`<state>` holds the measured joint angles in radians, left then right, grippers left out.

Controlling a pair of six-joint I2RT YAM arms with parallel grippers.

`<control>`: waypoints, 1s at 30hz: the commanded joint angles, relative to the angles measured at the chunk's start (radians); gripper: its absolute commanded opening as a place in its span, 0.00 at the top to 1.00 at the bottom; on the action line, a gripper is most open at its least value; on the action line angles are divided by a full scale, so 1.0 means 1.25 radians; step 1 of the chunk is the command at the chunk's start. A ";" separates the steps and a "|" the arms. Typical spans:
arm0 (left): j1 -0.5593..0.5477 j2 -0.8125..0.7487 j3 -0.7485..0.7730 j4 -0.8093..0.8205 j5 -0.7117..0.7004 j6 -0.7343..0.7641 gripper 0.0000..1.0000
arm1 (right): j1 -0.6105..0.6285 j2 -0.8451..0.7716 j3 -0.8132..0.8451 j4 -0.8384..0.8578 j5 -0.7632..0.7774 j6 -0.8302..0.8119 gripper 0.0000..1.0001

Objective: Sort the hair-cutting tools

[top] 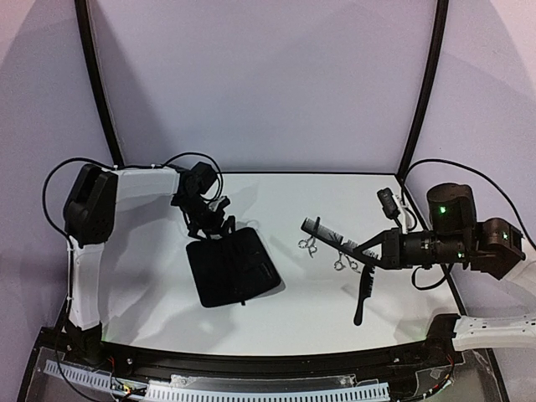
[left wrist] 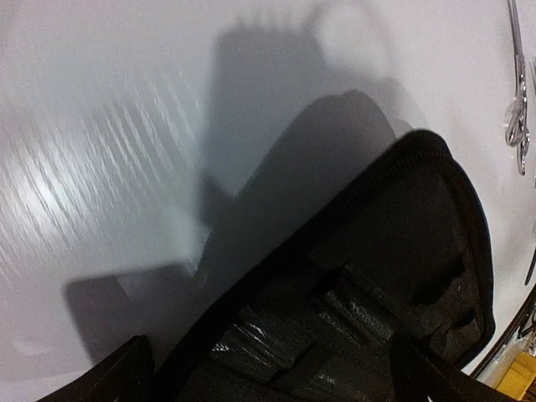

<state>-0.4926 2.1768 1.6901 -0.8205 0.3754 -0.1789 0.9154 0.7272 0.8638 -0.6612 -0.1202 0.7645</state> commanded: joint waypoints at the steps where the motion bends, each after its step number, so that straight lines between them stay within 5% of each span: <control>1: -0.025 -0.105 -0.110 0.049 -0.017 -0.058 0.00 | -0.003 -0.019 -0.017 -0.010 -0.014 0.002 1.00; 19: -0.199 -0.344 -0.488 0.256 -0.140 -0.287 0.00 | -0.003 -0.048 -0.035 -0.021 -0.053 0.006 1.00; 30: -0.303 -0.397 -0.531 0.268 -0.249 -0.425 0.00 | -0.003 -0.040 -0.045 -0.005 -0.063 0.006 1.00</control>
<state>-0.8515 1.7415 1.0457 -0.4969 0.1410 -0.6297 0.9154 0.6811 0.8260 -0.6990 -0.1860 0.7681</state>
